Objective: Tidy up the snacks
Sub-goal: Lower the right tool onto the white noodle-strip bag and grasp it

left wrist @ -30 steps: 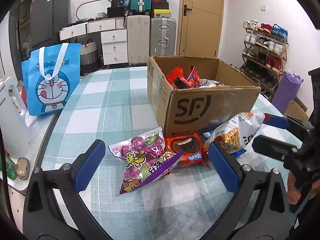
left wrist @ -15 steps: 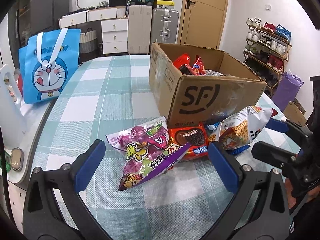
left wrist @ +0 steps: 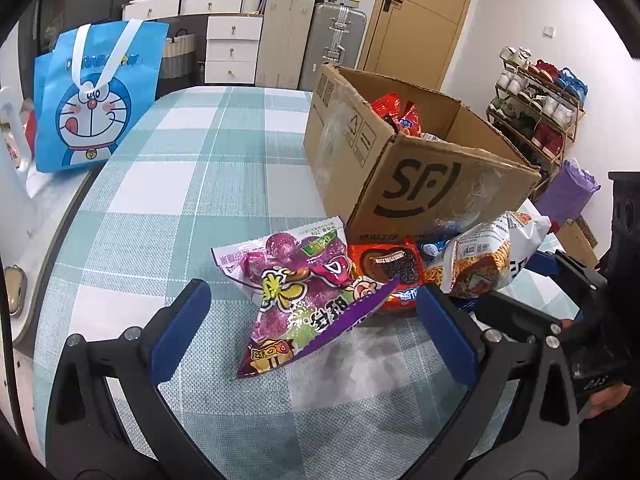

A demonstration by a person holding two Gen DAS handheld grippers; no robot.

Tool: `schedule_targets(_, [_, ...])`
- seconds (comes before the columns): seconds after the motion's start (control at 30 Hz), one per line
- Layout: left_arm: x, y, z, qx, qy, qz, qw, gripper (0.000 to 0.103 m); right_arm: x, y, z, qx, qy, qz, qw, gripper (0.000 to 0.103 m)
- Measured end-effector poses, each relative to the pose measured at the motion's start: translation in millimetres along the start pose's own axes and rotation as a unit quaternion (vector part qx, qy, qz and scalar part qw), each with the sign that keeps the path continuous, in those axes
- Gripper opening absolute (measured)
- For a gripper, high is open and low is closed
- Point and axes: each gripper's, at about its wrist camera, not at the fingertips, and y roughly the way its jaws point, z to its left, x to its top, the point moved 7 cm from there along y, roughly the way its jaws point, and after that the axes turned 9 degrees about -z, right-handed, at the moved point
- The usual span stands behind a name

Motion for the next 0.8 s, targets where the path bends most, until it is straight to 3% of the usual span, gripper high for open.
schedule_targets(0.37, [-6, 4, 7, 0.002, -0.011, 0.009, 0.9999, 0.102, 4, 16, -2, -0.013, 0.000, 0.012, 1.000, 0.103])
schedule_targets(0.8, [-8, 7, 13, -0.005, -0.031, 0.014, 0.9994, 0.102, 4, 29, -9, 0.005, 0.034, 0.039, 0.999, 0.103])
